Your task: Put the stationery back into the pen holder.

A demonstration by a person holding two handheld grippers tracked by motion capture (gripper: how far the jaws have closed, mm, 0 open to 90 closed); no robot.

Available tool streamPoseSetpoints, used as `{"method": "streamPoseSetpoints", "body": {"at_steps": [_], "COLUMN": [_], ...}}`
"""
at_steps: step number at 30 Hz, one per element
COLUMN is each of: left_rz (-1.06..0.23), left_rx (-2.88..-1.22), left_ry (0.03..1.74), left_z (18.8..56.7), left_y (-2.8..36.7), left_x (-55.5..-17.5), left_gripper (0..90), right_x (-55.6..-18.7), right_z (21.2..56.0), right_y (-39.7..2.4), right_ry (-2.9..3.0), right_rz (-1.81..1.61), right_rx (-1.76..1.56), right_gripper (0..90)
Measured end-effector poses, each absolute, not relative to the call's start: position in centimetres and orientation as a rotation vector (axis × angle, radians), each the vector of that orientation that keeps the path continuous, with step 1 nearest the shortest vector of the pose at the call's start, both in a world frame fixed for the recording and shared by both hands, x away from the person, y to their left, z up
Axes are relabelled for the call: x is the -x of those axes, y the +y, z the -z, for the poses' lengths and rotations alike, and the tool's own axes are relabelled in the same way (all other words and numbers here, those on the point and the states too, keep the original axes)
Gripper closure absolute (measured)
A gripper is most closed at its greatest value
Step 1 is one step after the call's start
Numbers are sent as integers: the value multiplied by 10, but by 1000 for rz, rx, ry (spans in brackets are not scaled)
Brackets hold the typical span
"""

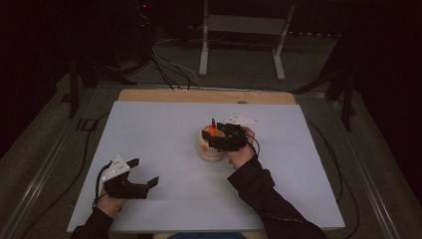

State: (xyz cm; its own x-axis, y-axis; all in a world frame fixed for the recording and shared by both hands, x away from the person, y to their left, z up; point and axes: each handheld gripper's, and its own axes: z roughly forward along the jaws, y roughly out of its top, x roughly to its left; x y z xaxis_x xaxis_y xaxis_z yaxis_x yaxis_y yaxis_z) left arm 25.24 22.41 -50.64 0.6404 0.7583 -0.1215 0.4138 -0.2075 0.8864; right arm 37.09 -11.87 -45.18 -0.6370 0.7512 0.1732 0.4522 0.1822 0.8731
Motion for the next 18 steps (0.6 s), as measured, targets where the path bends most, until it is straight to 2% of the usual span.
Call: {"method": "streamPoseSetpoints", "body": {"at_steps": [2,10,18], "left_rz": [-420,-419,-418], "left_rx": [-1834,-1833,-1834], "left_ry": [936,935,935], "left_z": [506,506,506], "left_y": [224,224,224], "left_x": [-252,-252,-252], "left_gripper": [3,3,3], "right_x": [-371,-373,-368], "right_z": [448,440,433], "right_y": [-120,-126,-134], "right_ry": [2209,2302,2351], "right_rz": [-1461,-1461,-1422], "right_rx": [-1135,-1109,-1059], "right_gripper": [161,24,0]}}
